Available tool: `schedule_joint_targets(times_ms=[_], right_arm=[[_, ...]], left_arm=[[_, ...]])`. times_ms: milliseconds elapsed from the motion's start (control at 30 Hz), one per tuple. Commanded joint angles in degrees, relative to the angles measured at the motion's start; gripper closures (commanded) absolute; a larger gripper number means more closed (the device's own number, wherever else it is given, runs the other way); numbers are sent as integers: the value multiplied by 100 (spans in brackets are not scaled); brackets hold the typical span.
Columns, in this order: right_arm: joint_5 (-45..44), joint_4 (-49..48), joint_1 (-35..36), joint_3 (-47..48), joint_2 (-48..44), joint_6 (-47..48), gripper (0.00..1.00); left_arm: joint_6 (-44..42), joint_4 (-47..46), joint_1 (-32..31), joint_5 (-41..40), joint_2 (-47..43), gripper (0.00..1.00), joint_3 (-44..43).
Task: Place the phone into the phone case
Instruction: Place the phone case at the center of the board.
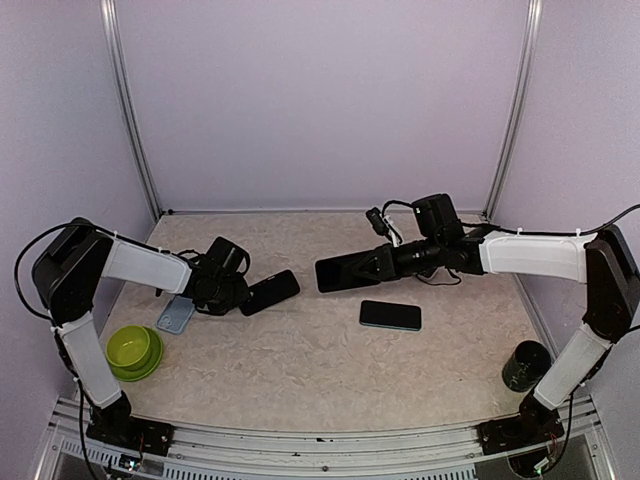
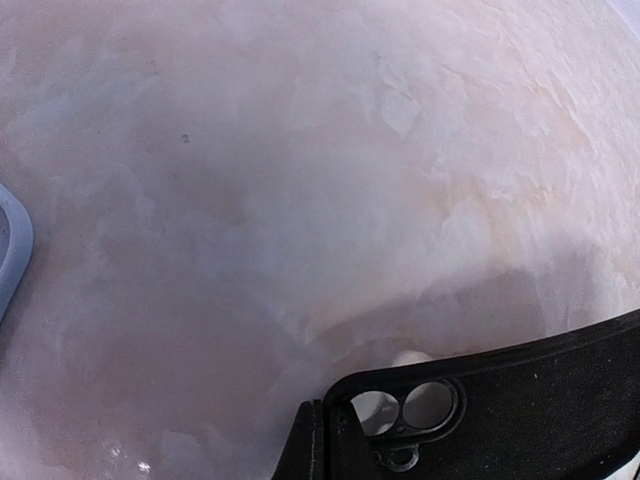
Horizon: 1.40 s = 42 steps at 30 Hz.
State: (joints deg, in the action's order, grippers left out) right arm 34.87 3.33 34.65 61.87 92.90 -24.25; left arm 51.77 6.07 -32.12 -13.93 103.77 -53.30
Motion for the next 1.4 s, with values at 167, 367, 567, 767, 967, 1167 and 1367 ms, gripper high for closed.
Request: schedule_joint_targets(times_ms=[167,367,567,767,967,1167,1367], right_arm=[[-508,15,-45,80,-155,21,100],[-676,137,-47,101,-167,-53,100],[-527,457,-46,405,169,-318,100],[-583,420,-40,363,127,-617,100],[-928,562,-46,350,55,-975,100],[-457,825,-46,629,312,-892,100],[-65,909,-39,753,584,-859,100]], left_arm=[[-263,242,-412,240,177,100,-148],[-379,292,-541,132,191,100,-251],[-513,356,-715,41,230,100,-359],[-550,330,-865,22,247,100,-446],[-582,258,-1041,86,334,100,-632],[-633,200,-1213,150,454,100,-821],[-628,189,-1335,152,551,100,-908]])
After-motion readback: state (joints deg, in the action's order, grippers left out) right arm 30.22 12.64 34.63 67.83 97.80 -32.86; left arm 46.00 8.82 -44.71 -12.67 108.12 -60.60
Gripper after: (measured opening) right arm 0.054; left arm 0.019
